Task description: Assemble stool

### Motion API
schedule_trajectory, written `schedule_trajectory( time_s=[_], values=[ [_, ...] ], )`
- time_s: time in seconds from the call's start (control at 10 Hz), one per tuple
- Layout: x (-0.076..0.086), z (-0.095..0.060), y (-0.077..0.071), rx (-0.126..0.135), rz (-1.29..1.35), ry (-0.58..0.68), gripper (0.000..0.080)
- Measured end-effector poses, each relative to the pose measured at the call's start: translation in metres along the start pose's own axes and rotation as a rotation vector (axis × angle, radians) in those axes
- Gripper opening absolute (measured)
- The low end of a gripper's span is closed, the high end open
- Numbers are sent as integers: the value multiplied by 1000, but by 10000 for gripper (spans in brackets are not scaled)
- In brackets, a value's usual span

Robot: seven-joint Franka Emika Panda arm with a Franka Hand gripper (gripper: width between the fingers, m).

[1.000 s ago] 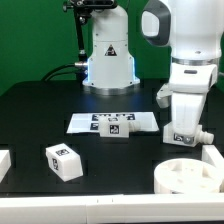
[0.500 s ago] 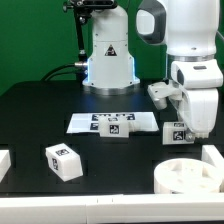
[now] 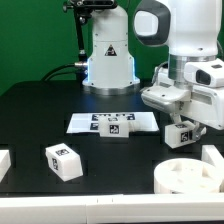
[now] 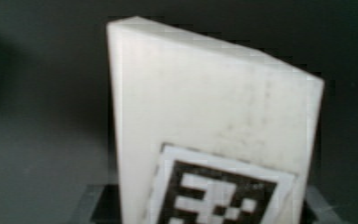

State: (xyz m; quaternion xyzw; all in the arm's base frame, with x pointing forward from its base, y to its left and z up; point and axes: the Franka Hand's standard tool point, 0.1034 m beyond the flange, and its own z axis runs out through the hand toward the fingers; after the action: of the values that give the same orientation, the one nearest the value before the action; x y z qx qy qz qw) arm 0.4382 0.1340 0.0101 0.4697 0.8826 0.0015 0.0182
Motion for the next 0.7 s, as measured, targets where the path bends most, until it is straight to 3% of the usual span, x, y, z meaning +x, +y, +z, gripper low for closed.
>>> schedule_trajectory(
  time_s=[0.5,0.7],
  values=[
    [8,2,-9,19,-484,-27,321],
    [7,3,-9,19,-475,-27,321]
  ],
)
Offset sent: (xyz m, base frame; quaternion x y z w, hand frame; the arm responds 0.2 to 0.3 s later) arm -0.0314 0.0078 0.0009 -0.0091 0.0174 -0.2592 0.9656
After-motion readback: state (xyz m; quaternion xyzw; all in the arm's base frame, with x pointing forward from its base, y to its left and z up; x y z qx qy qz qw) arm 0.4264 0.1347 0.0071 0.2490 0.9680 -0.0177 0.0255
